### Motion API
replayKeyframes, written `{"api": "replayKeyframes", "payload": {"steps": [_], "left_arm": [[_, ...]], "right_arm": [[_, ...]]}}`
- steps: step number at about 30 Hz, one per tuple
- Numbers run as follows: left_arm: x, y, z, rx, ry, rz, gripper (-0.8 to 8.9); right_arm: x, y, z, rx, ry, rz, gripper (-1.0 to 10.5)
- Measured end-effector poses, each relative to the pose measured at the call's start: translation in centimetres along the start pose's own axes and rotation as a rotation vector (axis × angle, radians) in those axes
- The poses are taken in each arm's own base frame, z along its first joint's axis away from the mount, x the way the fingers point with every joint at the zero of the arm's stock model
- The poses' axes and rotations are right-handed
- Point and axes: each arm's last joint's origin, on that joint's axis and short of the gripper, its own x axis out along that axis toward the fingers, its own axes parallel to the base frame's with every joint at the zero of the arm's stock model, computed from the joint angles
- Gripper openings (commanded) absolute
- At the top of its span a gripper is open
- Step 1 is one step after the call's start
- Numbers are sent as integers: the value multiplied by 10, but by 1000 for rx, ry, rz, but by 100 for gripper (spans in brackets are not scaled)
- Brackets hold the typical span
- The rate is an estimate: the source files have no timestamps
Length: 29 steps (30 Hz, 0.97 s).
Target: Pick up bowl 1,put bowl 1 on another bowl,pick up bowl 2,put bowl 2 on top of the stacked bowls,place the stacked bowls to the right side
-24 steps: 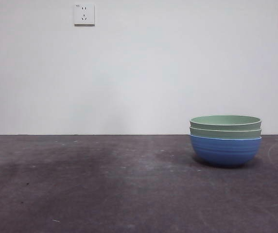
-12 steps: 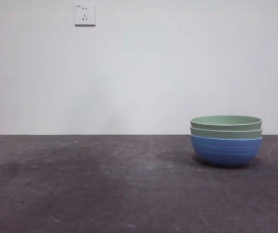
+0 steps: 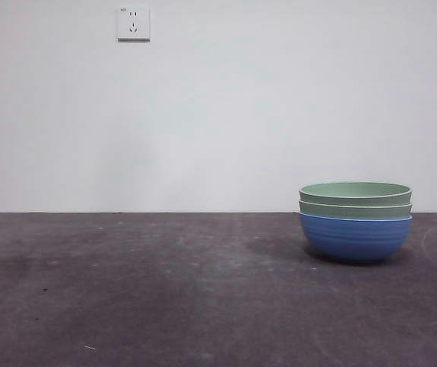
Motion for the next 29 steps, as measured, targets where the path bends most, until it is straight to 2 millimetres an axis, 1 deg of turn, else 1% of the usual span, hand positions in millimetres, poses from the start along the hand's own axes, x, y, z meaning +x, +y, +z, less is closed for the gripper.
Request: {"api": "replayKeyframes", "payload": {"steps": [3, 8, 13, 16, 19, 22, 25, 29], "left_arm": [[-5, -3, -31, 20, -45, 60, -3], [-7, -10, -95, 34, -76, 168, -3], [-9, -20, -166, 26, -33, 220, -3], [-13, -26, -202, 14, 24, 259, -3], [-17, -31, -232, 6, 64, 296, -3], [-21, -35, -258, -9, 91, 326, -3], [-22, -38, -278, -24, 116, 342, -3], [-24, -42, -298, -44, 133, 345, -3]], "right_arm": [[0, 0, 0, 0, 0, 0, 4], [0, 0, 0, 0, 0, 0, 4], [0, 0, 0, 0, 0, 0, 4], [0, 0, 0, 0, 0, 0, 4], [0, 0, 0, 0, 0, 0, 4], [0, 0, 0, 0, 0, 0, 4], [0, 0, 0, 0, 0, 0, 4], [0, 0, 0, 0, 0, 0, 4]]}}
